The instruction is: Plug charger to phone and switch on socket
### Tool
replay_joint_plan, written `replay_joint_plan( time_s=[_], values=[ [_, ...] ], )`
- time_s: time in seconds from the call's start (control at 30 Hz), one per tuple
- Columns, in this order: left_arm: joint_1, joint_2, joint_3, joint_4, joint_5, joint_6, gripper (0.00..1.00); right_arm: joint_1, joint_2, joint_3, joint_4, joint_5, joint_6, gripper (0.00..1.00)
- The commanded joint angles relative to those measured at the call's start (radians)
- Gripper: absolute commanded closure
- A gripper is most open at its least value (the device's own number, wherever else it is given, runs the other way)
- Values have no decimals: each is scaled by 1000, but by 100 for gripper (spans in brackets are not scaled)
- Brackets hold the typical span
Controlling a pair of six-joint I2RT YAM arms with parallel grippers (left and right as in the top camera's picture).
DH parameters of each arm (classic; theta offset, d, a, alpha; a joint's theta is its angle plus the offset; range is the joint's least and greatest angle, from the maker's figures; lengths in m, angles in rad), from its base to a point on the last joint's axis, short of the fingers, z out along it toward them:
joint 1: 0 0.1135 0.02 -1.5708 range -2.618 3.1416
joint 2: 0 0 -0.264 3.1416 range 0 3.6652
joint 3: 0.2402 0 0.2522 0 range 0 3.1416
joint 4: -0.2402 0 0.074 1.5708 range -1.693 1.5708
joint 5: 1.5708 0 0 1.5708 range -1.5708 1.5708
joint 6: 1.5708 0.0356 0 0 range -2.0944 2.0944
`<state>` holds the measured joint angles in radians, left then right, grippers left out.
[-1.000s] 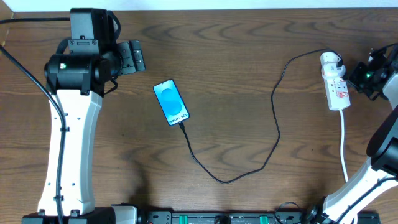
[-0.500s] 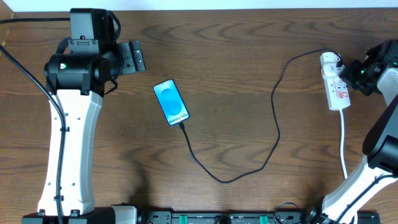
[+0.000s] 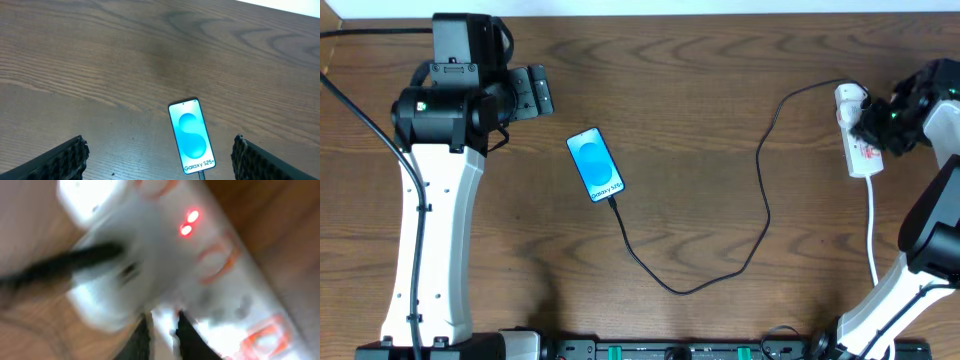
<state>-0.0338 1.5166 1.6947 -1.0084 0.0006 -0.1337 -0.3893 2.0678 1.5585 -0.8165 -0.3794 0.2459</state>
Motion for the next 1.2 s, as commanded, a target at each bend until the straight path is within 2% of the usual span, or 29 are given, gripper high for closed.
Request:
replay_joint_plan(
  time_s=[0.0,0.03,0.07,0.17,0.23,0.4,0.43,0.5,0.53,0.57,0.67,0.8,0.97,1.07,1.17],
  values=[
    [3,-7,-4,-1,-10,-1,7,-22,-255,145,-134,-152,-140,67],
    [3,-7,-4,-1,-10,-1,7,-22,-367,161,-199,-151,-139,52],
    [3,-7,-4,-1,-10,-1,7,-21,-500,161,-284,-151,-139,1],
    [3,-7,-4,-1,-10,-1,7,-22,-747,161,-413,-125,-146,1],
    [3,-7,-4,-1,-10,-1,7,-23,-853,161,-493,-37,-150,1],
    [3,-7,-4,-1,-10,-1,7,-22,-1075,118,-515,36,-251,1],
    [3,-7,-4,-1,-10,-1,7,-21,-1114,69,-467,44,-251,1],
    [3,-7,-4,-1,-10,-1,7,19,-1249,-165,-235,45,-251,1],
    [3,-7,-4,-1,-10,-1,7,60,-1339,-341,-48,47,-251,1],
    [3,-7,-4,-1,-10,-1,7,88,-1390,-447,62,58,-251,1],
    [3,-7,-4,-1,-10,-1,7,232,-1584,-915,524,190,-251,1],
    [3,-7,-4,-1,-10,-1,7,354,-1818,-1362,830,343,-251,1],
    [3,-7,-4,-1,-10,-1,7,373,-1954,-1555,874,344,-240,1],
    [3,-7,-4,-1,-10,-1,7,378,-1996,-1553,739,344,-240,1],
    [3,-7,-4,-1,-10,-1,7,377,-2004,-1553,744,344,-240,1]
  ],
)
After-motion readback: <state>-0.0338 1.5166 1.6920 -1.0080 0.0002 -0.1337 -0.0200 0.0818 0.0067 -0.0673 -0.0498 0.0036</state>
